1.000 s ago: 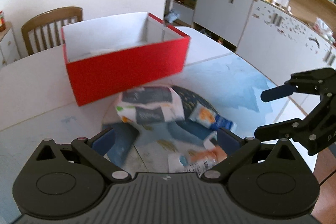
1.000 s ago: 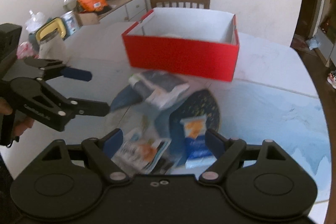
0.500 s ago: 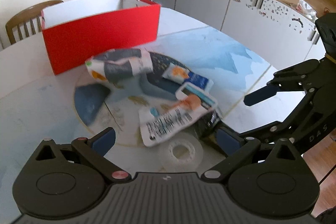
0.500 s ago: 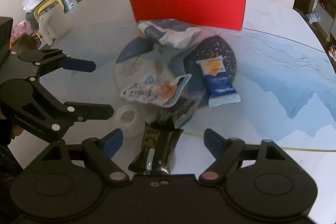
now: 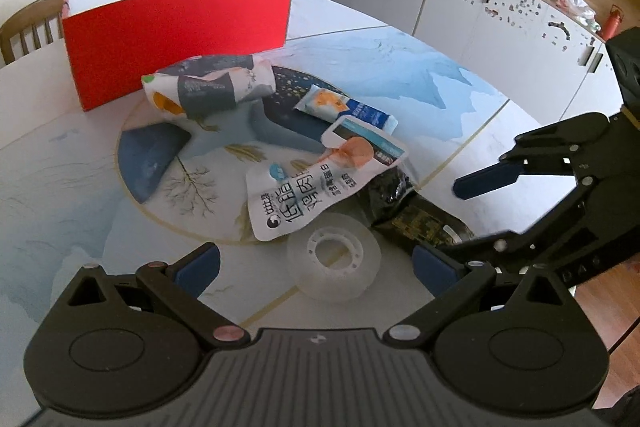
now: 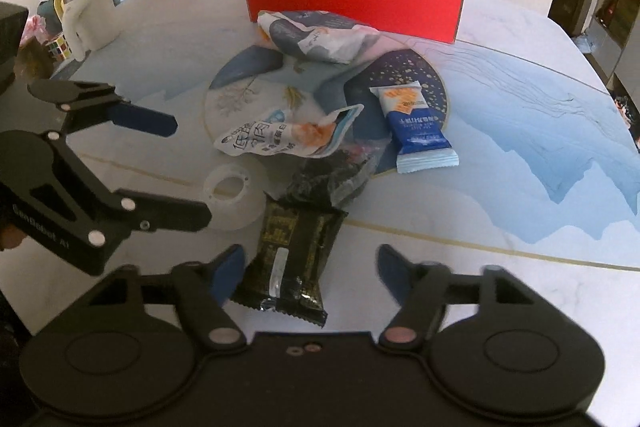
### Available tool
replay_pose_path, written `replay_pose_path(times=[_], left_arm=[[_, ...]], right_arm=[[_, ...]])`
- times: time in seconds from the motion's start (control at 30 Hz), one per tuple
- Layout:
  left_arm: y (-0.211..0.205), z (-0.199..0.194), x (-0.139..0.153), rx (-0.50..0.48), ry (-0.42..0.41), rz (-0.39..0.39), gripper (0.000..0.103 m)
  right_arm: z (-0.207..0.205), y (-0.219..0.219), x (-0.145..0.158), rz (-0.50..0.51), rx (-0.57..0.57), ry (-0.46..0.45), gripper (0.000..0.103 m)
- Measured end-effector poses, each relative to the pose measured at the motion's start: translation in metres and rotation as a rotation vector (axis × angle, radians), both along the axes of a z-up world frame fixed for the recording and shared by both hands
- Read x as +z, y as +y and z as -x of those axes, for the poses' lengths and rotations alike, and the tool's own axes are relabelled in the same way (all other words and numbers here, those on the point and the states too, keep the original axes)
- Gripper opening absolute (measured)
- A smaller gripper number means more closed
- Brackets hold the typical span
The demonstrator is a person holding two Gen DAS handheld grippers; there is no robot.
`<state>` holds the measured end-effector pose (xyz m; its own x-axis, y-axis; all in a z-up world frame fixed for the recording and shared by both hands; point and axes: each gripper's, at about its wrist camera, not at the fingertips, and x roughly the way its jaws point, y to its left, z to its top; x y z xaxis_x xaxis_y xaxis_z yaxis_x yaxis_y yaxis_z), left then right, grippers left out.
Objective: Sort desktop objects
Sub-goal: 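Grasp the black snack bag with the right tool while the left tool grasps the clear tape roll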
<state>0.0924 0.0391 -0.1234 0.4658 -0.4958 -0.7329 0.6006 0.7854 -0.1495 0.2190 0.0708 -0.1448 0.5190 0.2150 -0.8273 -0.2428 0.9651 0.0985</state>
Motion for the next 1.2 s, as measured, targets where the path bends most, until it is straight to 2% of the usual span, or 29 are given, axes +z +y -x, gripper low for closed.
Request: replay_pose_path(times=[0.1,0.13,0.17,0.23,0.27,0.3,0.43,0.5,0.73,0.8,0.9,1.2], left_arm=[[-0.002,0.001,-0.004,-0.016,0.0,0.003,0.103],[-0.003,0.001,-0.005,-0.024,-0.001,0.001,0.103],[-0.005,0.002,-0.006,-0.031,-0.005,-0.008,0.103],[-0.008,0.004,-0.01,-0.041,-0.015,-0.026,0.103],[-0.01,0.004,-0.011,-0.042,-0.021,-0.033,0.103],[-0.011,0.004,-0.012,-0.043,-0.025,-0.038,0.103],[-0.017,0.004,-0.015,-0.054,-0.042,-0.061,0.097],[-0.02,0.004,-0.018,-0.062,-0.044,-0.07,0.088],[-0.024,0.007,-0.02,-0.065,-0.085,-0.101,0.076],[-0.026,0.009,-0.02,-0.074,-0.105,-0.119,0.066],[-0.026,0.01,-0.019,-0.084,-0.105,-0.118,0.059],[-0.019,0.016,-0.016,-0.086,-0.07,-0.089,0.058]], right_arm=[[-0.001,-0.002,-0.001,-0.018,0.005,0.002,0.062],[-0.001,-0.002,-0.001,-0.021,0.01,0.002,0.058],[-0.001,-0.004,-0.001,-0.028,0.011,0.005,0.05],[-0.002,-0.008,-0.002,-0.034,0.0,0.012,0.048],[-0.002,-0.011,-0.003,-0.036,-0.005,0.014,0.04],[-0.001,-0.014,-0.003,-0.044,-0.011,0.017,0.037],[-0.002,-0.015,-0.003,-0.043,-0.009,0.024,0.039],[-0.002,-0.014,-0.002,-0.039,-0.008,0.019,0.04],[-0.011,-0.011,-0.006,-0.033,-0.021,0.04,0.041],[-0.013,-0.009,-0.007,-0.029,-0.018,0.042,0.041],[-0.014,-0.008,-0.008,-0.031,-0.017,0.045,0.04],[-0.014,-0.006,-0.007,-0.022,-0.007,0.062,0.036]])
